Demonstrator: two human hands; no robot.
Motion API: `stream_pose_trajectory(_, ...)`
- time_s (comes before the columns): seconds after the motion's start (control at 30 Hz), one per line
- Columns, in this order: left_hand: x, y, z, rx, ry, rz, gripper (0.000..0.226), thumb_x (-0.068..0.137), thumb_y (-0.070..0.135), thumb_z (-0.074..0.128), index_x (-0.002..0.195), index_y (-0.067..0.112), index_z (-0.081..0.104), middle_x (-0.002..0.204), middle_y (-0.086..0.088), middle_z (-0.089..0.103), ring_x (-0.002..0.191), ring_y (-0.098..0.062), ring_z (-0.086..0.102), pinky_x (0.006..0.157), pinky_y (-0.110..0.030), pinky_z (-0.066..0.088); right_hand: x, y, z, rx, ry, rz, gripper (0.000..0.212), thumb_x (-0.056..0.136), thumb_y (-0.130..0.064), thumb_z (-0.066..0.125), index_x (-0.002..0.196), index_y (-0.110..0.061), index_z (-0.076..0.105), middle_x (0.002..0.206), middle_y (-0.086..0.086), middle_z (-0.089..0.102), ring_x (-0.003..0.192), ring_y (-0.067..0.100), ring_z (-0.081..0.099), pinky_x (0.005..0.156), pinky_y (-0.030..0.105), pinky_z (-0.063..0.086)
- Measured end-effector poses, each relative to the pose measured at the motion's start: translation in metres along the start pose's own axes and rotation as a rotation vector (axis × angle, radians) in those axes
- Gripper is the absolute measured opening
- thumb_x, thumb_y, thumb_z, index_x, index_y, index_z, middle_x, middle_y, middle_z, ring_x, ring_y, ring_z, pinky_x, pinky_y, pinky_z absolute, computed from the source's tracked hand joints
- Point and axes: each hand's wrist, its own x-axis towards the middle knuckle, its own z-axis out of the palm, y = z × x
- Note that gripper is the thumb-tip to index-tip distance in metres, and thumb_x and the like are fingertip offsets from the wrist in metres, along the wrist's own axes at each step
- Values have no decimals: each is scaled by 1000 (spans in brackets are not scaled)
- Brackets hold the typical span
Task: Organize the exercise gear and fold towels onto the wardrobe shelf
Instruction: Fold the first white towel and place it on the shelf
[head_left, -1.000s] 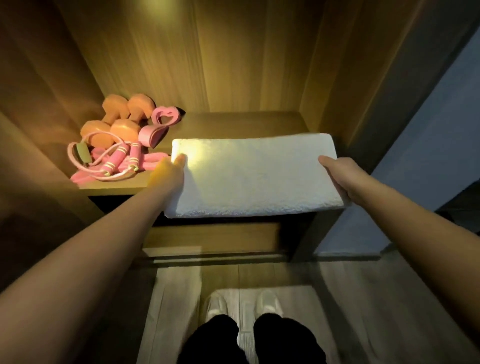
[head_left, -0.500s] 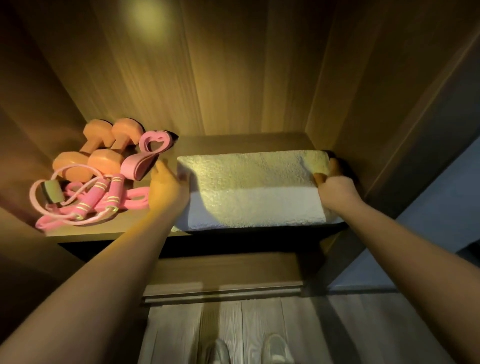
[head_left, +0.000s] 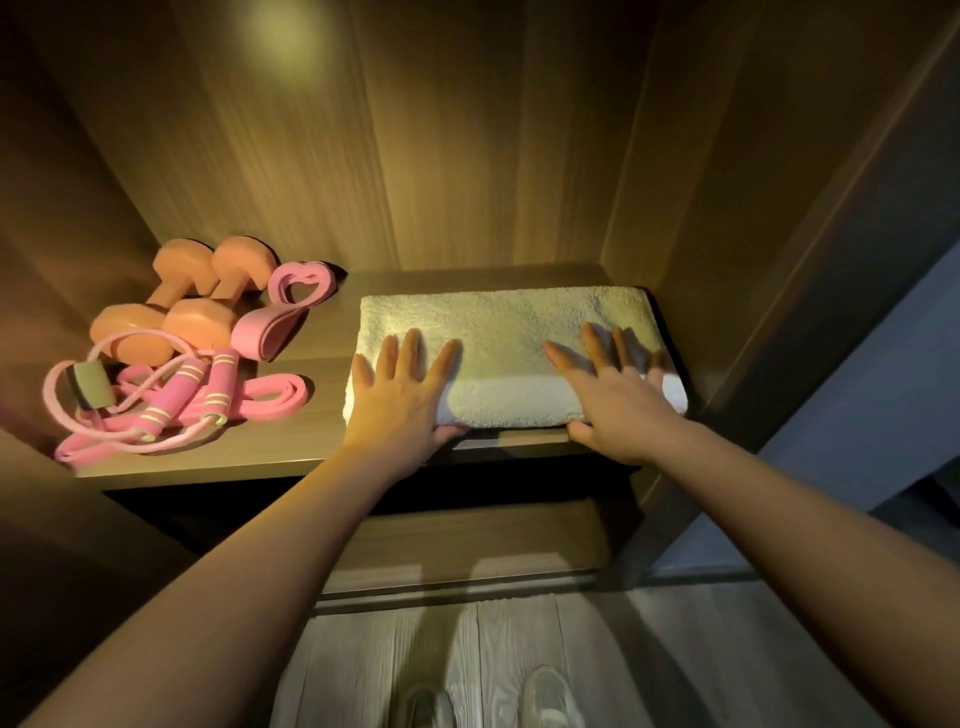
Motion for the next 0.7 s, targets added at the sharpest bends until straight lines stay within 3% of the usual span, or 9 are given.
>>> stream_pose_trajectory(0.2,52,0,9,-17,8,-38,95,84,78,37,150,35,-17,161,-15,-3,147,-40,2,112,-58,17,56,19,0,86,-15,75,95,87,-38,55,134,-63,-24,155,-12,-33,143,33,-31,106,74,-11)
stream_pose_trajectory(0.47,112,-21,20,-19,89,-10,97,83,78,39,154,32,-7,159,-15,7,146,-38,12,110,-55,22,122,37,1,42,157,22,93,82,-39,59,144,-56,-8,161,-6,-15,146,41,-13,104,77,-1)
stream_pose_trajectory(0.7,149,-33,29,-25,96,-20,96,82,79,38,153,34,-8,160,-14,7,146,-36,11,111,-54,20,160,44,-3,-8,165,34,97,80,-46,61,143,-55,-12,160,-4,-15,147,42,-8,103,78,7)
